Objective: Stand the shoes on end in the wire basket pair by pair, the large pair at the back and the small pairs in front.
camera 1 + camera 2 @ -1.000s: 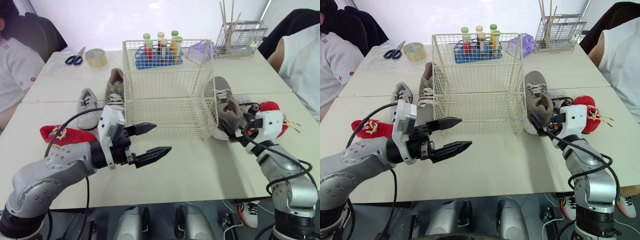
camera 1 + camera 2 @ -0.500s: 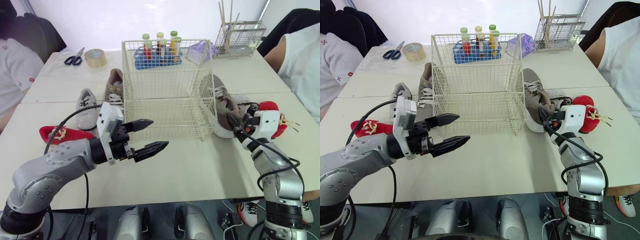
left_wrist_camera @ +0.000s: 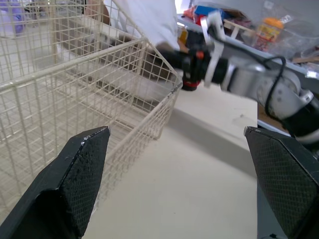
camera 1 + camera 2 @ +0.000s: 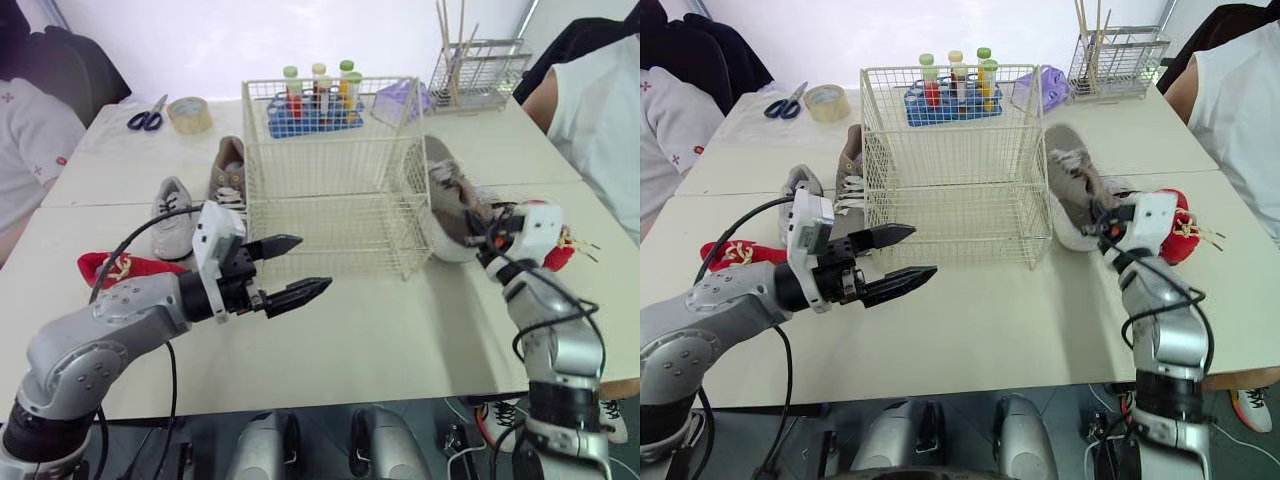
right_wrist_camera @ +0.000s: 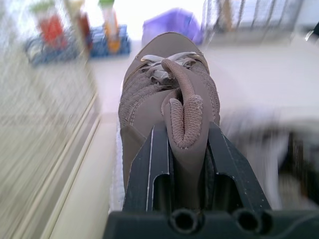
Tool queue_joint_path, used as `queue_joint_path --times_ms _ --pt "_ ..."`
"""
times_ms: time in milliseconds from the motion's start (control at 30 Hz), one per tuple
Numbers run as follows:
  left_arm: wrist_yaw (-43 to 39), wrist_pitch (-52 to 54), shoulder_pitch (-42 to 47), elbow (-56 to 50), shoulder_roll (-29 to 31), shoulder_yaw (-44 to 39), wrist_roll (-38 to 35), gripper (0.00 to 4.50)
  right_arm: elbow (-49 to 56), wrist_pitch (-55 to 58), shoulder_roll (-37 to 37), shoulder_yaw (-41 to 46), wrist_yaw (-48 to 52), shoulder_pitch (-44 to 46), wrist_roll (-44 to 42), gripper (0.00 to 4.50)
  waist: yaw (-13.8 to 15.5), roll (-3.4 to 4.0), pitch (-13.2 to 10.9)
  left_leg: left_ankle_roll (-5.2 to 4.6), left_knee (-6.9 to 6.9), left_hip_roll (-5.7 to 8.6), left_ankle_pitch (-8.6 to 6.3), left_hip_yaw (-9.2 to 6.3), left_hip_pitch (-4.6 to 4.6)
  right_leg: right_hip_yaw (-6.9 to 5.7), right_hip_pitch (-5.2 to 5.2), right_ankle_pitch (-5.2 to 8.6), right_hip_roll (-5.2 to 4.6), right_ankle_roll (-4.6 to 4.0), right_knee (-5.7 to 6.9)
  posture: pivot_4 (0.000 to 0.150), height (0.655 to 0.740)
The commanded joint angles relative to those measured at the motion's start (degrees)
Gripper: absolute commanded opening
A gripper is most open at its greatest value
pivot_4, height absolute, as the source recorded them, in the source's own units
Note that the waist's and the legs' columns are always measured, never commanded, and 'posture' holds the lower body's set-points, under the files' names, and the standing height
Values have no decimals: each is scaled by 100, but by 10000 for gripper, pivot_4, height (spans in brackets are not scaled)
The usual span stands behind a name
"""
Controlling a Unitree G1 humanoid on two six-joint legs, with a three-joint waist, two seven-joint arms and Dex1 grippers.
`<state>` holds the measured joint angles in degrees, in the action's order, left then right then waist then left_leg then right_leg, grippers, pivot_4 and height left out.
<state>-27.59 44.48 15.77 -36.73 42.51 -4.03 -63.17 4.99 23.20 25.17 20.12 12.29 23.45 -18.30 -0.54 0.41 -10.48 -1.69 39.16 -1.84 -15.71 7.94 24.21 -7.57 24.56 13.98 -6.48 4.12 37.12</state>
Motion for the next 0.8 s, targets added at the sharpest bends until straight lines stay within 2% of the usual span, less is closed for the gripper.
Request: queue_joint_path --times_ms 33,167,233,333,433,567,800 --pt "-248 -15 145 78 9 -39 58 45000 425 -467 360 504 -183 716 -83 1579 3 0 0 0 -1 0 0 -1 2 0 1 0 0 1 0 1500 7400" --pt "-390 33 291 223 -37 -52 18 45000 427 -451 639 516 -134 1415 -205 1579 -15 -2 1 0 -1 -1 0 0 3 -2 1 3 1 5 -4 1500 7400" --pt "-426 68 345 302 -26 -150 -70 45000 209 -479 908 410 144 2055 -305 1579 -42 3 -2 0 -1 -2 0 1 2 -1 0 3 1 5 -2 1500 7400" --pt "-424 150 356 391 57 -433 -297 45000 -356 -540 1348 92 1146 3105 -586 1579 -65 23 -15 -1 -1 -2 1 11 0 8 6 2 1 4 2 1500 7400" --pt "-318 267 266 379 258 -858 -537 45000 -1397 -739 1530 -280 2613 4489 -947 1579 -86 28 -19 0 -9 -9 1 11 -1 12 12 2 7 4 2 1500 7400" --pt "19 408 -159 124 604 -1607 -886 45000 -2613 -1156 1199 -611 4255 5825 -1245 1579 -98 26 -19 0 -18 -14 1 14 1 18 17 3 12 4 -5 1500 7400" --pt "1291 519 -1467 -435 1289 -3812 -2708 45000 -4188 -1486 512 -900 6716 6915 -1615 1579 -82 -4 -23 -20 1 0 -11 11 6 13 4 1 -28 4 -7 1500 7400"
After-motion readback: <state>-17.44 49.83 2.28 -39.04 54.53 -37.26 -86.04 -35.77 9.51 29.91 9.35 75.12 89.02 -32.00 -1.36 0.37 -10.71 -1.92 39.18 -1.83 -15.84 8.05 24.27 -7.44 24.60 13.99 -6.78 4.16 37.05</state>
